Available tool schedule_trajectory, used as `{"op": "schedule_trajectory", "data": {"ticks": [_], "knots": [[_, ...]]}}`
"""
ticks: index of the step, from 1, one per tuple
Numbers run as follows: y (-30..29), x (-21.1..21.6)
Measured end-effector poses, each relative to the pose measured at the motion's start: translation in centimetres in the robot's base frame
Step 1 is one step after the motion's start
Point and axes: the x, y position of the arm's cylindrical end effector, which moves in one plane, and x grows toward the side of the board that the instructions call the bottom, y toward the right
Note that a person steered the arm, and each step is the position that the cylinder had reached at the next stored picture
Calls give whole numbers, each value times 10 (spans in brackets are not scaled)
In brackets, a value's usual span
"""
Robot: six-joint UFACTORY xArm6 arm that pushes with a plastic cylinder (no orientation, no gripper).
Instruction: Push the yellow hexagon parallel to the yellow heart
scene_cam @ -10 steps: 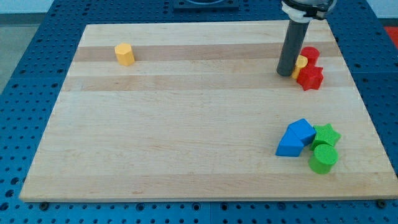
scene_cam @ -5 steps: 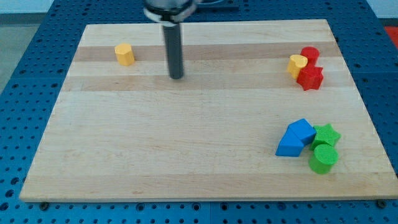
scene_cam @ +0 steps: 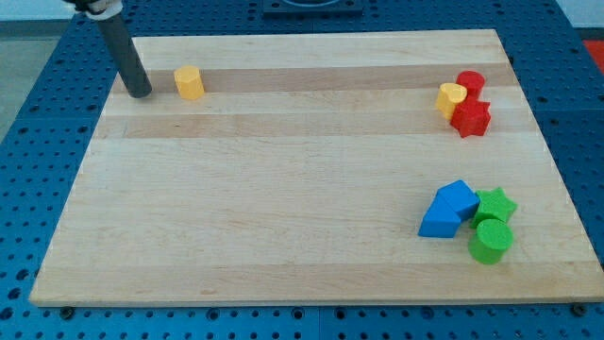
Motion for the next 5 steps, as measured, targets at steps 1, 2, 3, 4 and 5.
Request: {"op": "schedule_trajectory", "data": {"ticks": [1,2,3,4,5], "knots": [[9,0],[48,2],[99,7],[158,7],[216,7]]}}
